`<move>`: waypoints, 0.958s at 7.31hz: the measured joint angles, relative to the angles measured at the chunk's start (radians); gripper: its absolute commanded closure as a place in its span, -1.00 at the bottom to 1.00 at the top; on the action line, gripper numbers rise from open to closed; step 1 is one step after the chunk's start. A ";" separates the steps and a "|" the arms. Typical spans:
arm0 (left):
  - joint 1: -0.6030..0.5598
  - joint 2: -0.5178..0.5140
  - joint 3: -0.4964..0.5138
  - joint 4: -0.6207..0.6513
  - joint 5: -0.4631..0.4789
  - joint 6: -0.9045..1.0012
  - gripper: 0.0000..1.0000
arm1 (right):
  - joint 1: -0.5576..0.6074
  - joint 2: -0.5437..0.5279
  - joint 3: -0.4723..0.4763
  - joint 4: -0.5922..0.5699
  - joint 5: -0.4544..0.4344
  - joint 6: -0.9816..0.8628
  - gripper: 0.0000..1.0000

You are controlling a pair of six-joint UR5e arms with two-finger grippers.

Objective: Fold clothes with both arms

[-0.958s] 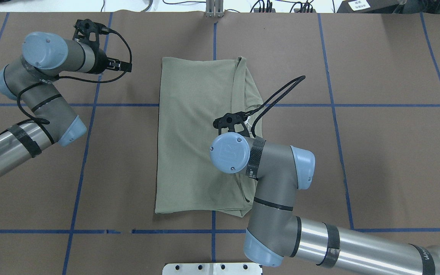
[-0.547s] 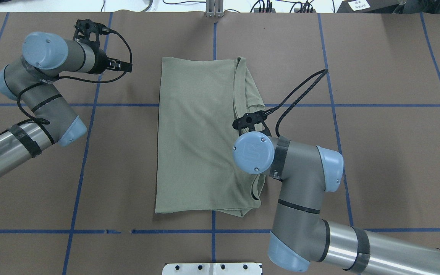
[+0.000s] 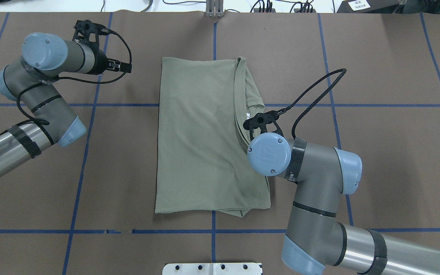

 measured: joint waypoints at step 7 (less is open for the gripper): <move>0.001 0.012 0.000 -0.028 0.000 -0.002 -1.00 | 0.027 0.142 -0.228 0.179 0.006 -0.026 0.25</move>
